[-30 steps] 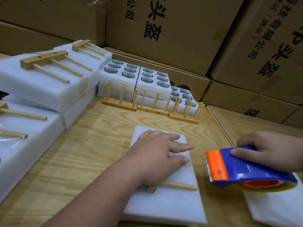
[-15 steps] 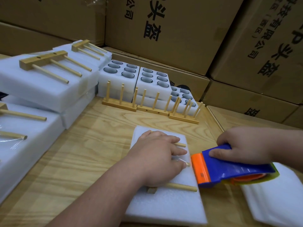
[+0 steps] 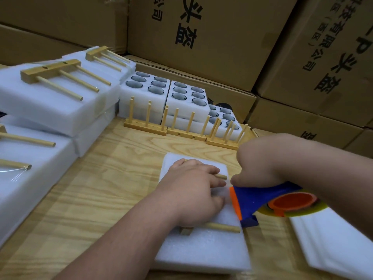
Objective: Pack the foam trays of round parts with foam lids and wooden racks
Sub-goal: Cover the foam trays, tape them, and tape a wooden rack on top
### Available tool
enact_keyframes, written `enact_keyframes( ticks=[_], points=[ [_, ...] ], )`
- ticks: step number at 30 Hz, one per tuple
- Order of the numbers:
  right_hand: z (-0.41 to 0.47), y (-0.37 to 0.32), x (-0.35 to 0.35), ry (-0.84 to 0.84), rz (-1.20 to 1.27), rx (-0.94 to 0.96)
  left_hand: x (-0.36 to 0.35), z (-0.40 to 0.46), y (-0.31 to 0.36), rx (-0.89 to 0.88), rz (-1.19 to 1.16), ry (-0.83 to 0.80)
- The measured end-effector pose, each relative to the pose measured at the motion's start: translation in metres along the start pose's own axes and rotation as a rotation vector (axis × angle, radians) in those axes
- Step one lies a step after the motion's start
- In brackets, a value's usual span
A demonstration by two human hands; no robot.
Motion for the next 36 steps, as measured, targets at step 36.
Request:
enact_keyframes(
  ticks=[36],
  points=[
    [-0.027, 0.062, -0.062, 0.287, 0.984, -0.490, 0.000, -0.002, -0.002, 0.011, -0.082, -0.009]
  ],
)
Point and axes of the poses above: each hand's wrist, its own z-axis towards the middle knuckle, its own x-axis out of the back of the hand, y = z × x, the point moved 1 cm from there along z, towards the middle knuckle, and after that the axes turned 3 degrees about -z, right-handed, at the moved point
